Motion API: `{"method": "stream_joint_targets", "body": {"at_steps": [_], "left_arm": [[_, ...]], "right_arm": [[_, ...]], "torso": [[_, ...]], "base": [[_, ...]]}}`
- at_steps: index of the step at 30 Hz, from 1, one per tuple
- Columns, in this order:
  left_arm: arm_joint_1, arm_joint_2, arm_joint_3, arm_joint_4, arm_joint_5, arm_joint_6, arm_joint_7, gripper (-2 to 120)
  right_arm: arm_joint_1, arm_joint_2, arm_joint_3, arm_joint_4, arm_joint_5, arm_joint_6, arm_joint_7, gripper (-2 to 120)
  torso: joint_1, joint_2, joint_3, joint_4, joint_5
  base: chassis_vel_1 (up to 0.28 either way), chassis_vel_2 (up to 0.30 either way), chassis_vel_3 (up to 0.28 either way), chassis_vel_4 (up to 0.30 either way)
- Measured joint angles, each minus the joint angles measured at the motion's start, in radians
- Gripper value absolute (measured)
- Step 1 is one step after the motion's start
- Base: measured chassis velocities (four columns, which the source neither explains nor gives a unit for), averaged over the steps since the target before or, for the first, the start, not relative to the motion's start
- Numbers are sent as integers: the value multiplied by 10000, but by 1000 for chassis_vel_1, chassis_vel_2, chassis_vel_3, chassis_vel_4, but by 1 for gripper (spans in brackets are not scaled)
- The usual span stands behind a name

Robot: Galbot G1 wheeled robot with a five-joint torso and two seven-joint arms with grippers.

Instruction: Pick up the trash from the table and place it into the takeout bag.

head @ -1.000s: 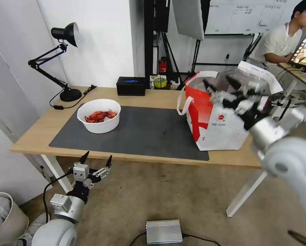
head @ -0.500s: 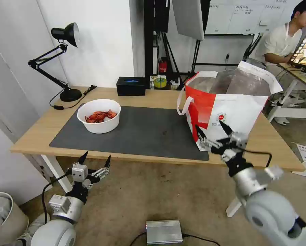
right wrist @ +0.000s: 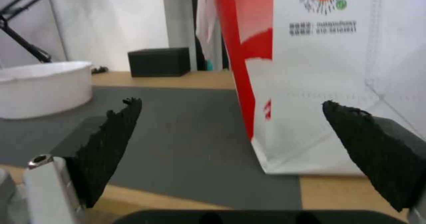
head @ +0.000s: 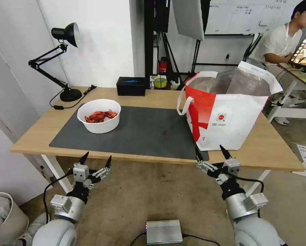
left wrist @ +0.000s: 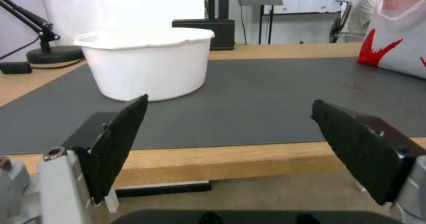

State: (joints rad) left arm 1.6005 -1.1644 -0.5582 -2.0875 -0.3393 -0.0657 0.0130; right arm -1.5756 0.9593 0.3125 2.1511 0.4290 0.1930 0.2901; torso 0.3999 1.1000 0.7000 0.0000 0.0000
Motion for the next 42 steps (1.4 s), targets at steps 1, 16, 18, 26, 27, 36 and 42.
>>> {"method": "stream_joint_targets", "body": {"at_steps": [1,16,18,26,27,36,42], "left_arm": [[0,0,0,0,0,0,0,100],[24,6,-14,32,-17,-28,11,100],[-13,40,-21,33,-55,-28,11,100],[-924,1106,-342,-59,-1249,494,-364,100],[-924,1106,-342,-59,-1249,494,-364,100],[-2677,3700,-582,183,-4497,2024,-1800,100],[-4466,4849,-25,1013,-6640,2905,-2490,100]], "right_arm": [[0,0,0,0,0,0,0,100],[-32,65,-78,-154,-467,120,164,100],[-24,62,-75,-154,-465,118,164,100],[-14,56,-69,-154,-450,105,164,100],[-14,56,-69,-154,-450,105,164,100],[-6,50,-64,-154,-434,97,163,100],[-4,50,-63,-151,-429,93,162,100]], "torso": [[0,0,0,0,0],[0,-1,0,1,0],[0,-1,0,1,-1],[1,-1,1,2,-2],[1,-1,1,2,-2],[2,-1,0,4,-3],[3,-1,2,0,-1]], "base": [[0,0,0,0],[0,0,0,0],[0,0,0,0],[0,0,0,0],[0,0,0,0],[0,0,0,0],[0,0,0,0]]}}
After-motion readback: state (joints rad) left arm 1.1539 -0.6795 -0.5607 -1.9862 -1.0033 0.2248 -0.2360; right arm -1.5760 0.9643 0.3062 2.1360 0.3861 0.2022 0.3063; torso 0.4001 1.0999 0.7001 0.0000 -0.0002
